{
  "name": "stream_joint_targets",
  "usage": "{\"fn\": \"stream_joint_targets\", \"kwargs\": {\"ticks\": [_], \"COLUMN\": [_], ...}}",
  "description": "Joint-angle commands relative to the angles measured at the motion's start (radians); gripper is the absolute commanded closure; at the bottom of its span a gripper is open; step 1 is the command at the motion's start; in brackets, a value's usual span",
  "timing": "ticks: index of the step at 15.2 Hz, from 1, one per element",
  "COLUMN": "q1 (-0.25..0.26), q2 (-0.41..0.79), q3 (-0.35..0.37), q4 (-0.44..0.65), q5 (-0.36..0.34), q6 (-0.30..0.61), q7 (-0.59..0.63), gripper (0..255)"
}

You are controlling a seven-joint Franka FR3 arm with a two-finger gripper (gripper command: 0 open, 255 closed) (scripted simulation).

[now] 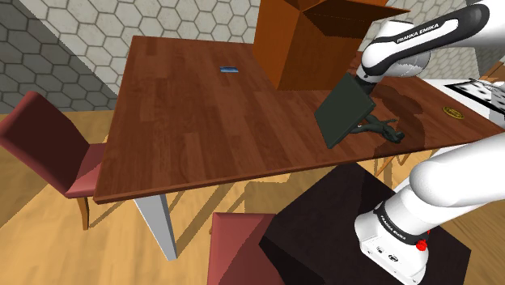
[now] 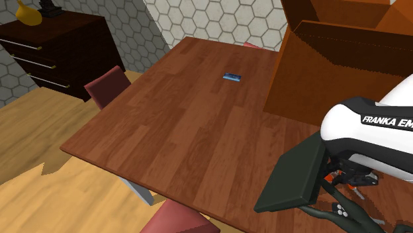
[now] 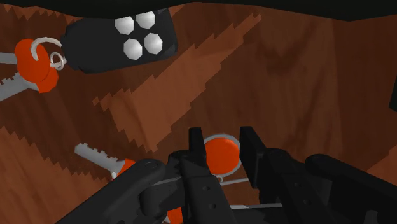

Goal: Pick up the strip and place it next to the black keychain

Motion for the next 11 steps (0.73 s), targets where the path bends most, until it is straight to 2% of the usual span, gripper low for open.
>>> {"fn": "stream_joint_targets", "kwargs": {"ticks": [1, 6, 10, 11], "q1": [0.000, 0.000, -0.001, -0.001], "q2": [0.000, 0.000, -0.081, -0.081], "q3": [0.000, 0.000, 0.007, 0.007], "q4": [0.000, 0.000, 0.068, 0.068], "q5": [0.000, 0.000, -0.003, -0.003], "q6": [0.000, 0.000, -0.148, -0.148], "q7": [0.000, 0.000, 0.004, 0.004], "gripper": [0, 0, 0, 0]}}
